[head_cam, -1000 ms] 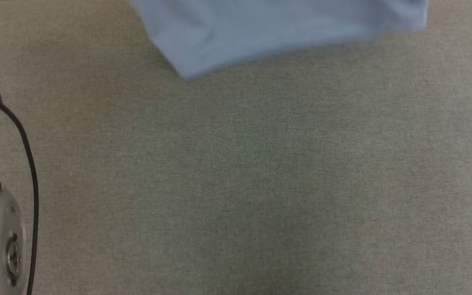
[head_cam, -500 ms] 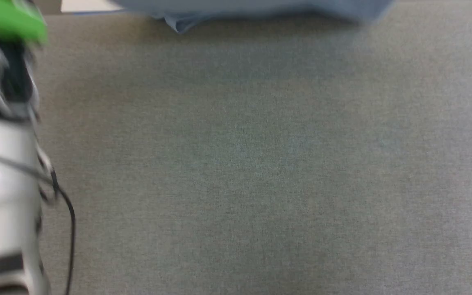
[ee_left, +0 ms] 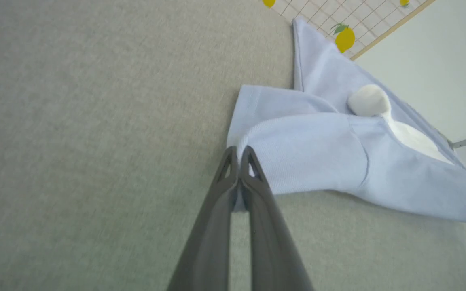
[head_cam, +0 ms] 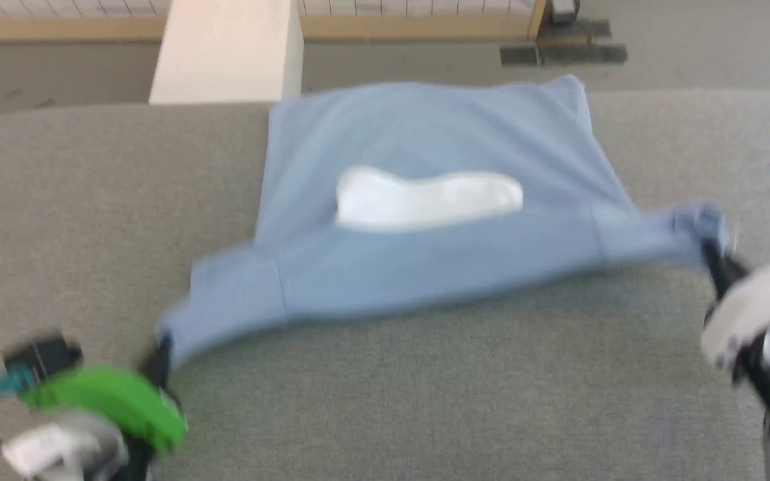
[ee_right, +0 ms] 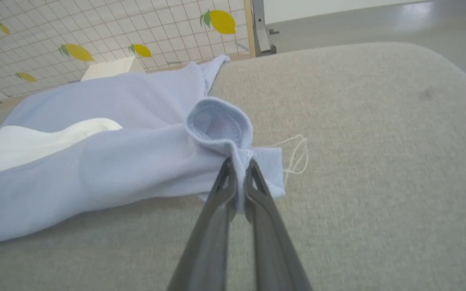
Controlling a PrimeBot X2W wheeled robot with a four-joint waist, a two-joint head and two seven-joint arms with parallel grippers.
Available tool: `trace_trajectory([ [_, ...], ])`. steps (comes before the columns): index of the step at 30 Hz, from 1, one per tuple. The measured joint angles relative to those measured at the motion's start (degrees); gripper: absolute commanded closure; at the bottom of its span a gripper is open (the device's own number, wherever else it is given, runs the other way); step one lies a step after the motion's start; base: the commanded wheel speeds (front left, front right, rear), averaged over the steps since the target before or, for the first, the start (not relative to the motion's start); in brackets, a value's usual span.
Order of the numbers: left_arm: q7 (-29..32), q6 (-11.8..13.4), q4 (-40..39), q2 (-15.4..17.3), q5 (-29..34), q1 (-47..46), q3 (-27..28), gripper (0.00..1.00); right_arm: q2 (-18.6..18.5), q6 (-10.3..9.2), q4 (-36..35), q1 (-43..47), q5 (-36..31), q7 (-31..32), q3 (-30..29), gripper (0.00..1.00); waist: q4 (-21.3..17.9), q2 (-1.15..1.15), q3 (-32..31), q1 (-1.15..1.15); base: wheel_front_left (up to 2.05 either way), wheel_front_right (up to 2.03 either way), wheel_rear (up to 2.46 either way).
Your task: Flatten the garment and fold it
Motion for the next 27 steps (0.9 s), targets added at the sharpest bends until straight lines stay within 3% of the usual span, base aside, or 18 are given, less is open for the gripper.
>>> trace_trajectory([
  [7, 7.47, 4.8, -6.62, -0.26, -2.07, 14.19, -0.91, 1.0, 5.26, 0.0, -7.7, 13.32, -2.97, 7.65, -5.05, 1.0, 0.69, 0.0, -4.36, 0.0, 0.0, 0.0, 0.0],
  [13, 13.85, 8.75, -9.62, 1.0, -2.99, 21.43, -2.5, 1.0, 6.66, 0.0, -10.67, 20.83, -5.99, 17.06, -8.86, 1.0, 2.09, 0.0, -5.99, 0.0, 0.0, 0.0, 0.0],
  [16, 14.18, 10.27, -10.81, 1.66, -2.88, 23.75, -2.13, 1.0, 6.87, 0.0, -12.11, 23.87, -6.53, 22.67, -11.59, 1.0, 2.74, 0.0, -6.54, 0.0, 0.0, 0.0, 0.0],
  [19, 13.77, 10.88, -11.18, 1.91, -1.63, 24.58, -1.91, 1.0, 6.91, 0.0, -13.08, 26.23, -5.21, 25.18, -13.15, 1.0, 3.2, 0.0, -7.03, 0.0, 0.0, 0.0, 0.0],
  [23, 12.11, 10.42, -11.4, 1.41, -1.52, 24.37, -2.34, 1.0, 6.88, 0.0, -12.93, 27.72, -3.93, 24.13, -13.1, 1.0, 3.48, 0.0, -7.18, 0.0, 0.0, 0.0, 0.0],
  [24, 11.69, 10.01, -11.35, 1.34, -1.43, 24.25, -2.57, 1.0, 6.84, 0.0, -12.66, 27.81, -3.53, 23.01, -12.78, 0.78, 3.52, 0.0, -7.22, 0.0, 0.0, 0.0, 0.0],
  [25, 10.94, 9.68, -11.33, 1.25, -1.23, 24.15, -2.64, 1.0, 6.84, 0.0, -12.45, 27.87, -3.23, 21.7, -12.43, 0.29, 3.56, 0.0, -7.25, 0.0, 0.0, 0.0, 0.0],
  [26, 9.83, 9.22, -11.25, 1.08, -0.94, 23.87, -2.61, 1.0, 6.87, 0.0, -12.27, 27.87, -2.88, 19.53, -11.94, 0.0, 3.62, 0.0, -7.26, 0.0, 0.0, 0.0, 0.0],
  [27, 9.04, 8.65, -11.14, 0.98, -0.83, 23.45, -2.77, 1.0, 6.84, 0.0, -12.1, 27.82, -2.45, 17.36, -11.57, 0.0, 3.68, 0.0, -7.28, 0.0, 0.0, 0.0, 0.0],
])
